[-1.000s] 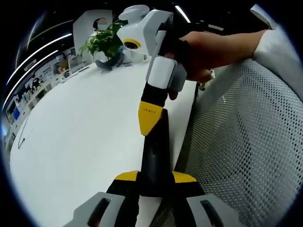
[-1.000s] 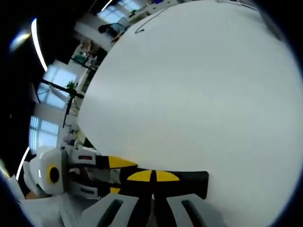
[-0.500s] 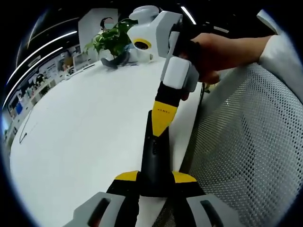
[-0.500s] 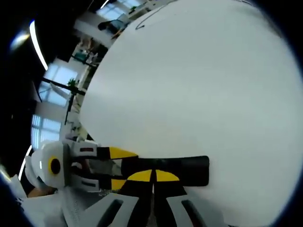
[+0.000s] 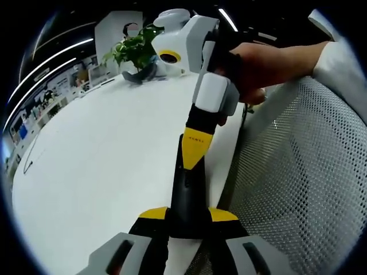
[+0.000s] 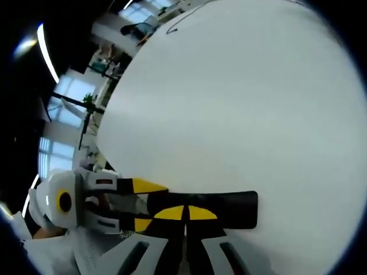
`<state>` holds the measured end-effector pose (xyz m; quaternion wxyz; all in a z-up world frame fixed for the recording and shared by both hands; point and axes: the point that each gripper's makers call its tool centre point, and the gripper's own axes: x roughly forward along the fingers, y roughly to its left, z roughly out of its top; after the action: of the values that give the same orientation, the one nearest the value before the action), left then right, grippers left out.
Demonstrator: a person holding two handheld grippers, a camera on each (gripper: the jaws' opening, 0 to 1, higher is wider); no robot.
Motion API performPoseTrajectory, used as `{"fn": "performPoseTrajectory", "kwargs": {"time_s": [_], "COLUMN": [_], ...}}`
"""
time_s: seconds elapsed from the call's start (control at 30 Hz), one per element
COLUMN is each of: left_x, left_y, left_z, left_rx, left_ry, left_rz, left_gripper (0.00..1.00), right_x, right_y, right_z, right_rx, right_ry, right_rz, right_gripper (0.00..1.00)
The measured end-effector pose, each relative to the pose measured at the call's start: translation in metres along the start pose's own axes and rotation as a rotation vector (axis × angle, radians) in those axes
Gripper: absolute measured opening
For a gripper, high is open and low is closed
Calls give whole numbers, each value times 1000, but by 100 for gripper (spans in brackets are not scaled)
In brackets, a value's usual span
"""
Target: Press the specified remote control buttons in sequence, fully releasing each button before pressing the next.
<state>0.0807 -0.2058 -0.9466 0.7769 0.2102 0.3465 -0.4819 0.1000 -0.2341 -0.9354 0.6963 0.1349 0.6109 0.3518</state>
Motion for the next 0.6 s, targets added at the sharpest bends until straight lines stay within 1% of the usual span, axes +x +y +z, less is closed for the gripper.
{"fn": "performPoseTrajectory", "kwargs": {"time_s": [0.23,0.4,0.6], "left_x": [0,1,1], "left_y": [0,1,1], "left_z": [0,0,0], "left_rx": [1,0,2], "left_ry": [-1,-4,-5], "left_rz": [-1,-1,0], "left_gripper": [25,25,25], "right_x": [1,1,0], "right_y": [-2,-1,-1], "right_z": [1,0,1], "right_rx": [7,-7,46], "right_ry": [-3,-3,0], "right_rz": [-2,-5,18], "right_gripper": [0,0,0]}}
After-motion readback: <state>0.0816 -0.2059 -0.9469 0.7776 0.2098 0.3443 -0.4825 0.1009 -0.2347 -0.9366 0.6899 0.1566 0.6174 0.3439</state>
